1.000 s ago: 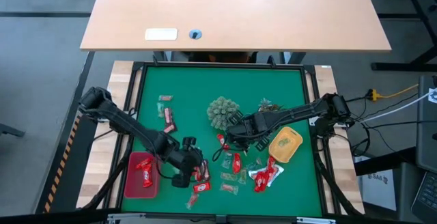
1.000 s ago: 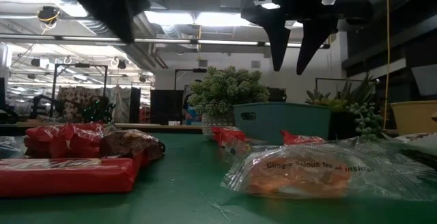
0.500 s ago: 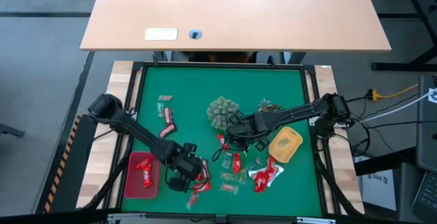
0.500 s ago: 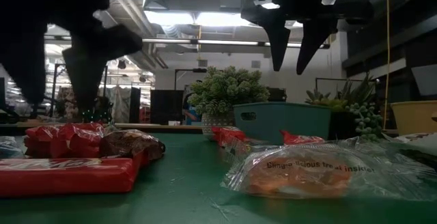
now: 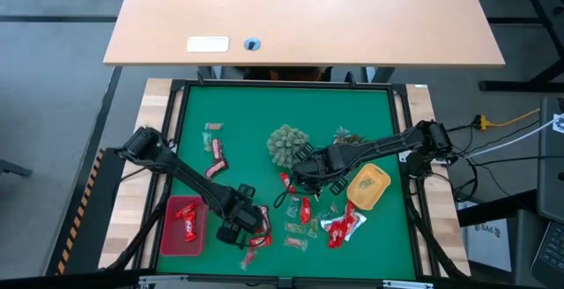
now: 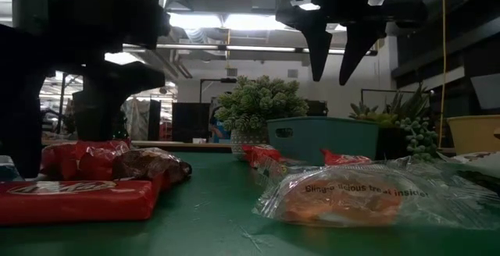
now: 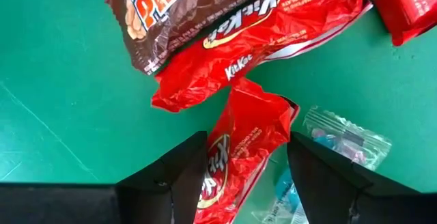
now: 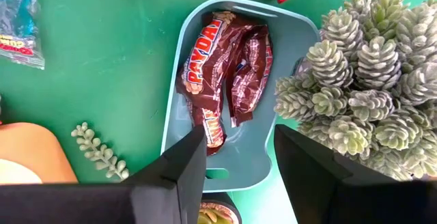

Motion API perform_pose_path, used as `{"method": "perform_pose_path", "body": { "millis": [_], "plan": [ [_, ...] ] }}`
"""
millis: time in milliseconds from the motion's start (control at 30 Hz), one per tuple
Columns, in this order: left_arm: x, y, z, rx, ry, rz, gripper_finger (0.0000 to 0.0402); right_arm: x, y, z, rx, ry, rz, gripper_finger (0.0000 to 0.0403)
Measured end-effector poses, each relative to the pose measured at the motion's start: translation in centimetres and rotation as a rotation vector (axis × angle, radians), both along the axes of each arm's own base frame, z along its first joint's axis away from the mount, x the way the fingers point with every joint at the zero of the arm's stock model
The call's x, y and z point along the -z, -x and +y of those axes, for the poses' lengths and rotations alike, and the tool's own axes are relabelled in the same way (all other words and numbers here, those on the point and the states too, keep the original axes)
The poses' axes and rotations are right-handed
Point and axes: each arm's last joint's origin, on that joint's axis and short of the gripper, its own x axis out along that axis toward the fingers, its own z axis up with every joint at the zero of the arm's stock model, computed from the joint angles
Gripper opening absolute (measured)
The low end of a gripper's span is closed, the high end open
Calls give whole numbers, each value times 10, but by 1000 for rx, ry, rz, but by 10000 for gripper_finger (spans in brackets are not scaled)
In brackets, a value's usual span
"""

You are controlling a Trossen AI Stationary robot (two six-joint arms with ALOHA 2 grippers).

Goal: Organize candy in baskets
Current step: Put the red chocolate into the red bin

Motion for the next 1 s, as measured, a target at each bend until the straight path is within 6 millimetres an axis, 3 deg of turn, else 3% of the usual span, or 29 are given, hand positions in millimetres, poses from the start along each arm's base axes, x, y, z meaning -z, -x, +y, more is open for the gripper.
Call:
{"method": "perform_pose_path", "body": {
  "millis": [400,1000],
  "plan": [
    [0,0,1,-14,4,0,133,0,-2,1,0,-6,-24,172],
    [-10,0,3,-153,50,-19,128,0,-2,1,0,-6,-26,172]
  ]
}}
